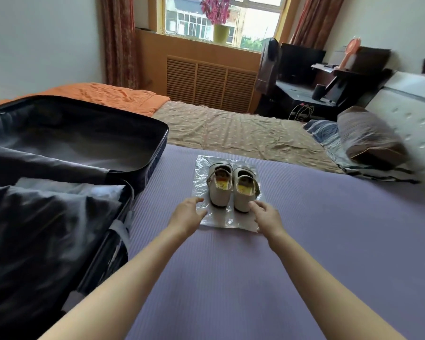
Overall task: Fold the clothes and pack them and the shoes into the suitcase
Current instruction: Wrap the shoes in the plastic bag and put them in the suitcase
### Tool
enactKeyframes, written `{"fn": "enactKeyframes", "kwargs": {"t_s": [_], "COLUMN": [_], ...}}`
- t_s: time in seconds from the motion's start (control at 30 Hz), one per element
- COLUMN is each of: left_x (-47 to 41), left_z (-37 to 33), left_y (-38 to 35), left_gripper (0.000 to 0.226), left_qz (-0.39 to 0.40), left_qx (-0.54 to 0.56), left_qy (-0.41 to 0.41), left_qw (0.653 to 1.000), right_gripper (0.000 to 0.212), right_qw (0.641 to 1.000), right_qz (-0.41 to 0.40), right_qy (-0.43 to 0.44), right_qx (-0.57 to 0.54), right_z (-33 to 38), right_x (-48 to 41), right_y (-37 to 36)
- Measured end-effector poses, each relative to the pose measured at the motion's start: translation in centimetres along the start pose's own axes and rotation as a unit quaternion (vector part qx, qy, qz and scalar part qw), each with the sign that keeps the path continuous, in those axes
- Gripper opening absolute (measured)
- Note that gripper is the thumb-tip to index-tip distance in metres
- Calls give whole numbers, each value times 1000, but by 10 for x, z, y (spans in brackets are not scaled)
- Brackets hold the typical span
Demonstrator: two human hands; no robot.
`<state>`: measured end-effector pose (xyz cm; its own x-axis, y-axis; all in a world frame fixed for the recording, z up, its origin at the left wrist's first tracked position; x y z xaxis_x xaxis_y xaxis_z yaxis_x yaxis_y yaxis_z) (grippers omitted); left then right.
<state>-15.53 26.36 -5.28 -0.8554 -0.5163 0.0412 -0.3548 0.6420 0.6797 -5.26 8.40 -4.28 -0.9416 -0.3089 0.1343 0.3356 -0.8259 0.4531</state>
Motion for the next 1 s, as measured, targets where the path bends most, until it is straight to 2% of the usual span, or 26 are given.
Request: {"fn": "enactKeyframes", "kwargs": {"t_s": [0.1, 0.2, 0.3, 0.4, 0.53, 0.73, 0.83, 0.9, 1.0], "left_x": [-35, -69, -100, -119, -128, -97, -51, -13, 51], "left_z": [3, -2, -10, -2, 9, 8, 7, 7, 8], "left_y": [-20, -33, -45, -58, -66, -60, -55, -52, -46], "left_gripper": [50, 52, 53, 51, 41, 26, 28, 32, 36], "left_qz": [-36, -75, -77, -88, -105, -89, -80, -77, -76], "left_qx": [82, 155, 132, 141, 209, 326, 362, 383, 375], "left_qy": [60, 98, 104, 146, 193, 170, 162, 166, 161], "left_qw": [994, 980, 983, 975, 953, 926, 915, 905, 910], "right_gripper": [44, 54, 49, 41, 37, 22, 3, 14, 29], "right_qw": [994, 991, 982, 969, 967, 970, 970, 975, 981], "right_qz": [-28, -34, -25, -12, -25, -24, -8, 15, 41], "right_qy": [-82, -119, -164, -206, -194, -153, -114, -90, -75], "right_qx": [-60, -57, -92, -139, -164, -190, -214, -202, -172], "right_z": [-13, -20, -27, -38, -46, -37, -34, -37, -46], "right_x": [-38, -75, -102, -118, -124, -87, -42, -7, 48], "right_y": [8, 7, -3, -17, -22, -12, -1, 10, 26]}}
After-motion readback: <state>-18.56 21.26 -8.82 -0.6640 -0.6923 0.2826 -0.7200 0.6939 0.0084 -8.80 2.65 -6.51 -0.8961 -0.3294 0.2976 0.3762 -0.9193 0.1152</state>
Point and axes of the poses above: each hand's wrist, its own x-axis away from the middle knuckle, its own y-axis out of the back of the hand, z = x × y, the point moved 6 cm from there along -x, towards the middle knuckle
